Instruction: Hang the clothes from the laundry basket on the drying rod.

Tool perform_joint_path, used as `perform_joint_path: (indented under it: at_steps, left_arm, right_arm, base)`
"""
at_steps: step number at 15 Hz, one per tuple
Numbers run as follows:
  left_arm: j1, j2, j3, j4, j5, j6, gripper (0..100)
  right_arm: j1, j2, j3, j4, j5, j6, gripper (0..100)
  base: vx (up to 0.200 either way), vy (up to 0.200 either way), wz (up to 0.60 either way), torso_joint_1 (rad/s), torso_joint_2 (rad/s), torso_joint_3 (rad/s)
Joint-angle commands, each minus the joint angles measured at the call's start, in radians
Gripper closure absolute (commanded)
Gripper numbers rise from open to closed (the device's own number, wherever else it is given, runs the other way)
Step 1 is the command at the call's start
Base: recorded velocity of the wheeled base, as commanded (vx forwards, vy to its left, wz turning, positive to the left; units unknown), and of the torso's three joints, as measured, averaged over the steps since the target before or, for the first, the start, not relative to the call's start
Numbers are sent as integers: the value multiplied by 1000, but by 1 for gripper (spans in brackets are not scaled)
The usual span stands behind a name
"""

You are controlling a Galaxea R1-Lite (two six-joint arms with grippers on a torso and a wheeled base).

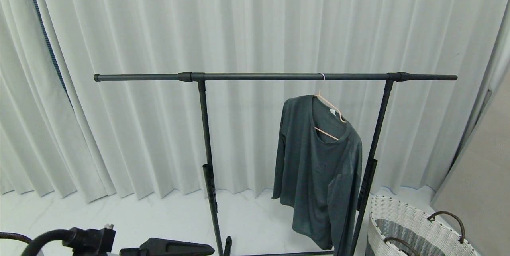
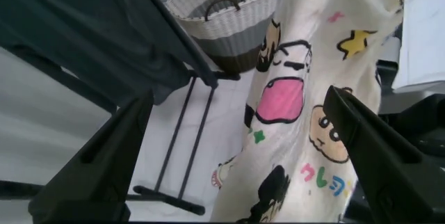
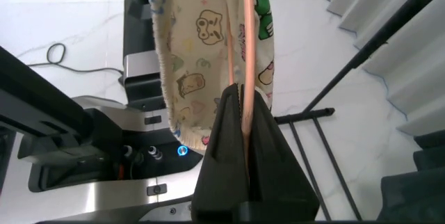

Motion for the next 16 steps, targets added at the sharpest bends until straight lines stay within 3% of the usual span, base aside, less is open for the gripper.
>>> perform_joint_path:
  at_steps: [1,5,6,14,15,16]
  left_arm:
    - [0,13,6,0,0,0,0]
    - [-2,49,17,-1,-2,0,0]
    - [0,52,17,-1,-5,0,100]
    - [0,49,18,-1,-5,-2,100]
    - [0,49,18,-1,-5,-2,100]
    - [3,49,18,-1,0,-2,100]
  right_arm:
    - [3,2,-2,-1,0,-2,100]
    - [10,4,-1,-1,0,-8,100]
    - [10,2,1,-1,0,-8,100]
    - [9,-1,4,-2,-12,-8,100]
    - [9,2,4,-2,-35,-8,0]
    - [7,2,5,-2,-63,-8,0]
  base:
    - [0,0,0,0,0,0]
    - [0,0,0,0,0,0]
    - [0,0,0,0,0,0]
    - [0,0,0,0,0,0]
    - [0,0,0,0,0,0]
    - [0,0,0,0,0,0]
